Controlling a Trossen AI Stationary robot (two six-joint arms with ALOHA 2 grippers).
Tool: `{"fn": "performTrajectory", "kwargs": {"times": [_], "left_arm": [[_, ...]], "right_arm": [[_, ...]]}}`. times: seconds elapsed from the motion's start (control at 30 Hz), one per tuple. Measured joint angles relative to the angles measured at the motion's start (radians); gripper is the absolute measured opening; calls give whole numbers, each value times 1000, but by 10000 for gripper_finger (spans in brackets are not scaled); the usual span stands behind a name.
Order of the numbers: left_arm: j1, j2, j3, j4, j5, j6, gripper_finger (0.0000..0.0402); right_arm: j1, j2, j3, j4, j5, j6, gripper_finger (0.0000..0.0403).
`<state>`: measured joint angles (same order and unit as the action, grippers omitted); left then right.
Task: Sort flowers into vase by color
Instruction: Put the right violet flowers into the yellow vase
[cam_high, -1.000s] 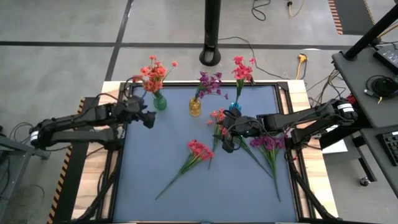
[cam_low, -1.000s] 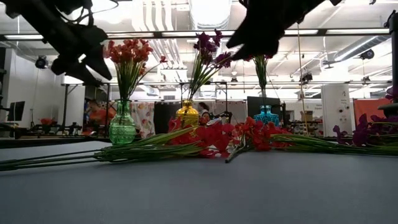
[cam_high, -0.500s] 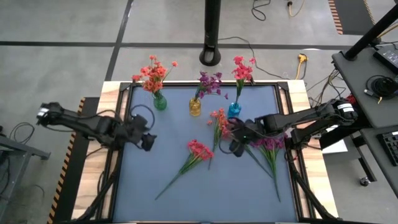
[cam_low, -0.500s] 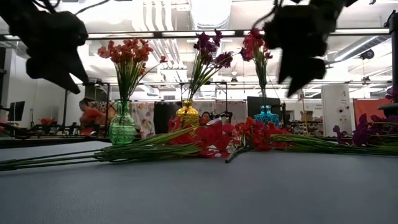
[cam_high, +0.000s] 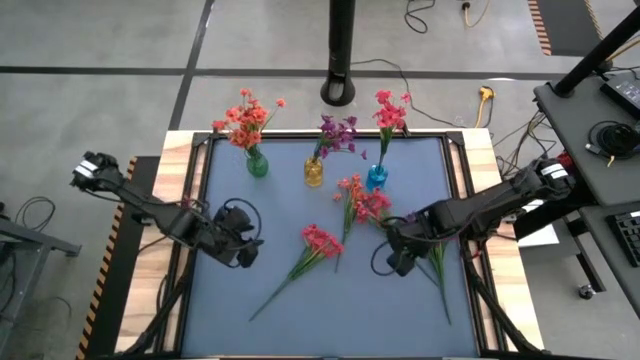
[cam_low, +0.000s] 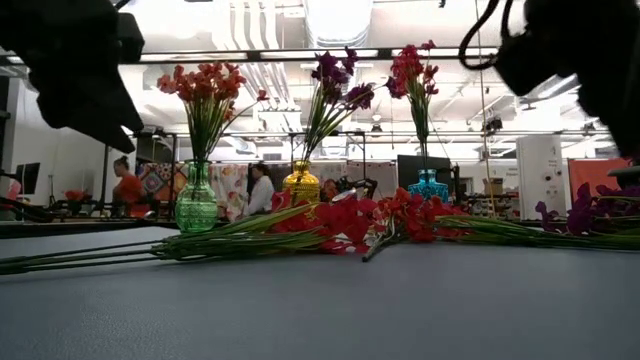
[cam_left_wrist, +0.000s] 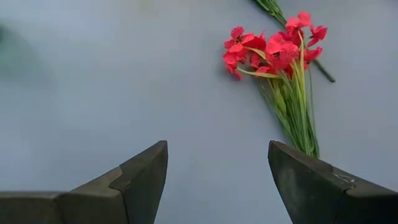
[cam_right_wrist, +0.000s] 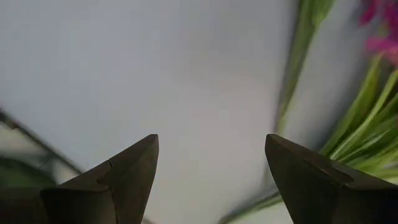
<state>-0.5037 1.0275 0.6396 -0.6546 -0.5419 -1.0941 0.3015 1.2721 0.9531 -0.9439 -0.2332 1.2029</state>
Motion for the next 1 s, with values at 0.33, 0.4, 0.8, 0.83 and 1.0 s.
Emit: {"fn": "performTrajectory", "kwargs": {"times": [0.33,0.4,0.8,0.83,1.0], "left_arm": [[0,143,116,0,-72,140,260],[0,166,136,1,-85,187,260],[2,247,206,-7,-157,309,260],[2,248,206,-8,-165,309,260],[2,248,205,-8,-193,302,260]], "right_arm": [[125,0,-10,-202,-90,253,274],[137,0,-25,-259,-81,275,268],[141,1,-182,-184,16,318,262],[141,4,-193,-179,32,320,261],[139,8,-238,-113,83,319,253]]}}
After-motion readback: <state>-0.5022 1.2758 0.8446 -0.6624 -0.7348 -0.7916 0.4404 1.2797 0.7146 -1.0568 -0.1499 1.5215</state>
